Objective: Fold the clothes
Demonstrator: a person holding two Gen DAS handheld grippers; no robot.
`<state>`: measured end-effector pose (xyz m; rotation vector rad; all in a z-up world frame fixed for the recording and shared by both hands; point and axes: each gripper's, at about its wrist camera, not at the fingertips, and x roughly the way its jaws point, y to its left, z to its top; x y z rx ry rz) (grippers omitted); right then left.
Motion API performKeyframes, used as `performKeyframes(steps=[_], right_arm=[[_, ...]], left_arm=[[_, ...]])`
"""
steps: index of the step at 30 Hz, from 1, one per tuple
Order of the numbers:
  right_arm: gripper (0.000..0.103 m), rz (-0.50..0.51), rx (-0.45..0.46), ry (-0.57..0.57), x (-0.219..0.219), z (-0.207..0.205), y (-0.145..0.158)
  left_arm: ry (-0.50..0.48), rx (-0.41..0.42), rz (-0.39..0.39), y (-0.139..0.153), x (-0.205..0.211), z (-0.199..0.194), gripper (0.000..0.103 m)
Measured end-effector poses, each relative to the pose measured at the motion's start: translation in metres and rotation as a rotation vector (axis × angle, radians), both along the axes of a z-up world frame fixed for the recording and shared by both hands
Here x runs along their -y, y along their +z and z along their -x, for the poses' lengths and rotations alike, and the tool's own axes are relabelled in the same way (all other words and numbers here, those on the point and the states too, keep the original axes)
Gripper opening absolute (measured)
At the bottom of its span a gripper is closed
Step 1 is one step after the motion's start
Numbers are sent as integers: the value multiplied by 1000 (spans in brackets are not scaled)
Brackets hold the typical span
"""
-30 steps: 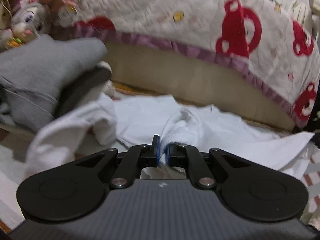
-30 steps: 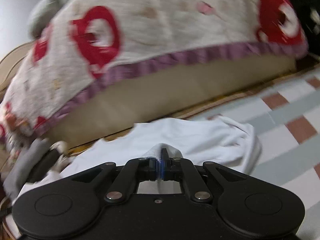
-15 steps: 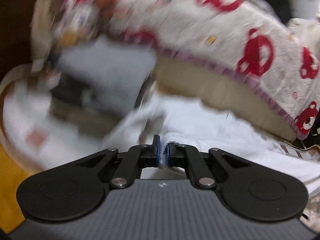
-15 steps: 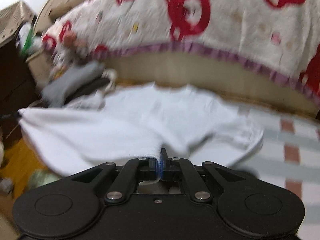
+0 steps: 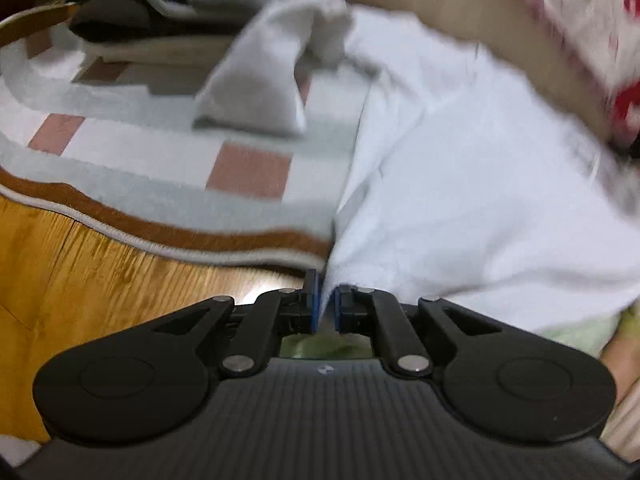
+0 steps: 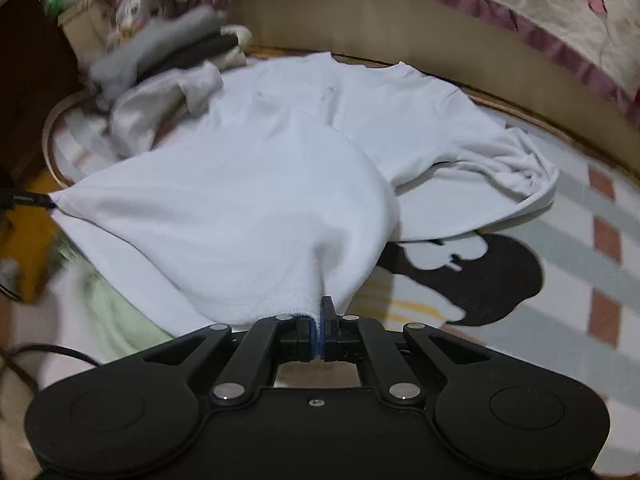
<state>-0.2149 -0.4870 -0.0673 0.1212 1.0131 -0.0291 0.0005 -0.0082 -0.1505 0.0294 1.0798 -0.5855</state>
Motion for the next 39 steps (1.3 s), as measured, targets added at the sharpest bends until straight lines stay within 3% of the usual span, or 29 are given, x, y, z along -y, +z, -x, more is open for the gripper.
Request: performKeyframes(steps=[2,7,11,13,15,18,22,23,25,28,30,34,39], right_arm=[[3,16,-20,-4,0,-6,-9],[3,-4,-31,-23,-1,-21,-19],[3,-30,-24,-37,-1,-33,-21],[3,-46,-20,-46,1,-38,-21],[3,-47,-22,-50,1,-43,-21],[3,-41,-25,-47,1,-46,-20],[4,-52,-36,-56,5,-49,-22],[4,-57,-41,-63,6,-50,-23],[4,-71,-49,-77,9,-53,-25],[4,-92,-35,-103,12,-55,-25],[4,-79,-9,-113,7,-52,-23],[4,-19,28,-109,0,-46,-18],[4,-27,25,-127,4,-46,-15]], left_arm=[[-34,1,-30,-7,4,2,9],[-138,39,48,10,2,6,13],[-243,81,-31,16,10,11,17],[-235,107,-87,16,9,11,19],[-196,116,-92,18,2,7,19],[-38,118,-140,18,-13,-9,21],[-74,198,-81,35,-17,-23,20],[-101,209,-65,38,-14,-25,21],[-283,194,-46,39,16,-23,25],[-581,227,-46,34,65,-7,42],[-713,244,-31,31,88,5,53],[-820,169,-27,10,125,14,54],[-867,189,-12,-8,145,25,55]])
